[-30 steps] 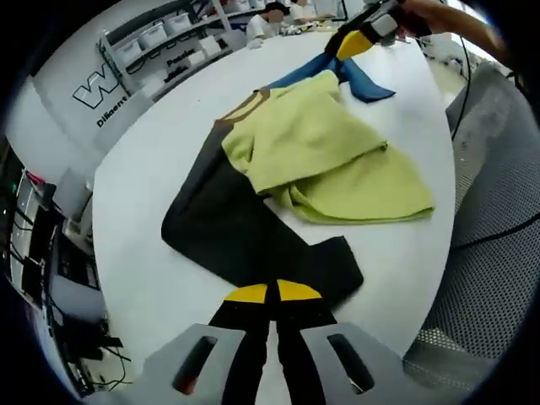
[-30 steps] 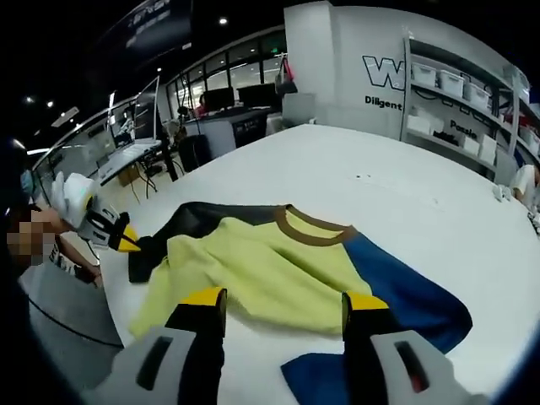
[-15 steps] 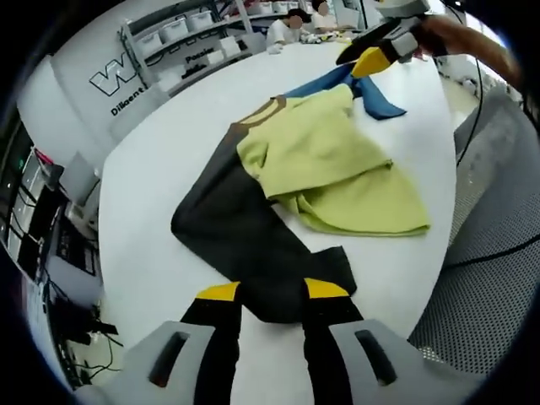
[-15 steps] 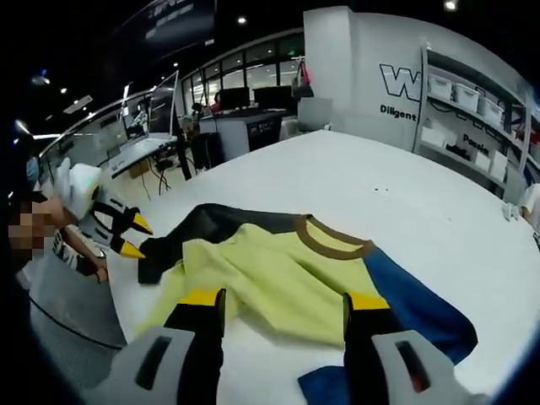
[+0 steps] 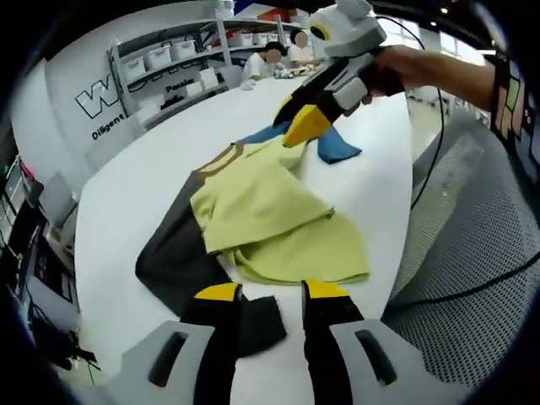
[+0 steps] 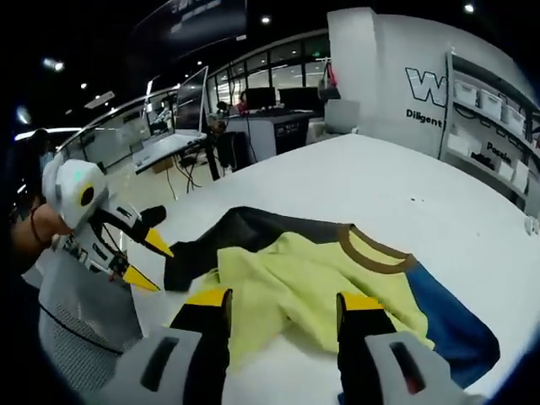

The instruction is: Fold the garment on the visible template until the final outline fits inside the template.

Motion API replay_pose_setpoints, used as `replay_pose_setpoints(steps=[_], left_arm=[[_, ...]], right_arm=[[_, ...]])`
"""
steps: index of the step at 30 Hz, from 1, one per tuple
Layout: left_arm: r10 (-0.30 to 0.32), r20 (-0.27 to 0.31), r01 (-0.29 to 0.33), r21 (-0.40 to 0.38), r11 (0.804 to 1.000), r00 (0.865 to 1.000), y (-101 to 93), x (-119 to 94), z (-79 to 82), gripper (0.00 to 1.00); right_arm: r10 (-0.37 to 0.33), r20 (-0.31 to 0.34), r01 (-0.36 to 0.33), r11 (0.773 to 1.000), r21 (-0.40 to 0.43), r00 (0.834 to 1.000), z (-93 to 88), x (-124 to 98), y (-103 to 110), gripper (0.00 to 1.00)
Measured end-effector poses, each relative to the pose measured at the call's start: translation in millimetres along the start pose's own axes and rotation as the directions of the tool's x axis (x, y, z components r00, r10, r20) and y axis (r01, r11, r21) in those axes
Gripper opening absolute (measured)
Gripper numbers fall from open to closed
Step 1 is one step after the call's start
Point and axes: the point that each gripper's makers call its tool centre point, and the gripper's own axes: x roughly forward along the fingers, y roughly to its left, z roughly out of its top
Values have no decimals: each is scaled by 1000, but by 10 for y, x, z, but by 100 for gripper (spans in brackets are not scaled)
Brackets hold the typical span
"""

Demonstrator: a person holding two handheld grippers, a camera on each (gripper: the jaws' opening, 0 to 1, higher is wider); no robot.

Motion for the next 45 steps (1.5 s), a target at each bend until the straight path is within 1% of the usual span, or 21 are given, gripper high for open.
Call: replay_pose_setpoints(steps=[2,4,8,9,11,12,15,18,19,20,23,26,27,28,29,30,32,35,39,43,45], left_arm=[[-28,4,28,-3,1000,1000,-82,32,34,25],[-58,13,58,17,998,998,-169,64,64,25],[-104,3,104,37,994,995,-329,140,75,25],[-119,1,119,42,992,993,-381,154,70,25],[-134,0,134,43,990,991,-449,171,66,25],[-146,4,146,41,988,989,-488,183,74,25],[-162,0,162,50,985,987,-562,215,82,25],[-183,-4,183,63,981,983,-647,243,89,25],[-189,-7,189,65,980,982,-664,248,82,25],[-192,-11,193,68,979,981,-674,253,72,25],[-202,-19,203,56,978,979,-696,266,47,25],[-215,-28,217,62,974,976,-744,297,25,24],[-218,-32,220,61,974,975,-753,309,13,24],[-221,-38,223,59,973,975,-764,324,-10,24],[-222,-37,224,59,973,974,-768,329,-27,24],[-213,-33,214,24,976,976,-758,327,-53,24],[-210,-26,210,-2,978,977,-759,322,-57,23],[-204,-39,204,15,979,978,-765,336,-69,23],[-214,-42,215,22,976,976,-795,356,-80,21],[-217,-41,218,25,976,975,-804,366,-70,19],[-225,-35,226,29,974,974,-820,371,-57,18]], right_arm=[[13,-18,-14,999,-37,1000,-9,46,76,43],[23,-21,-24,998,-49,1000,-8,73,124,44],[63,-39,-67,994,-84,997,-4,169,286,40],[79,-56,-84,990,-111,995,-10,196,342,37],[106,-56,-112,986,-127,993,14,238,426,33],[112,-69,-120,984,-130,991,5,267,465,32],[122,-115,-142,972,-186,986,-71,356,536,31],[138,-146,-166,964,-206,980,-163,451,610,31],[134,-157,-166,963,-211,978,-186,469,615,31],[128,-178,-169,957,-236,976,-224,487,617,30],[117,-205,-172,945,-277,972,-278,525,626,25],[124,-225,-186,941,-282,967,-334,571,648,25],[119,-242,-191,935,-299,963,-373,592,650,25],[111,-261,-199,918,-342,959,-401,595,638,26],[104,-267,-199,912,-360,958,-421,610,648,26],[99,-286,-207,904,-375,953,-460,626,651,25],[81,-294,-199,895,-400,952,-483,654,630,21],[73,-307,-199,892,-406,949,-527,711,615,19],[53,-324,-195,885,-424,945,-578,743,595,17],[38,-326,-186,881,-434,944,-602,752,574,8],[34,-316,-172,891,-421,948,-586,746,551,3]])
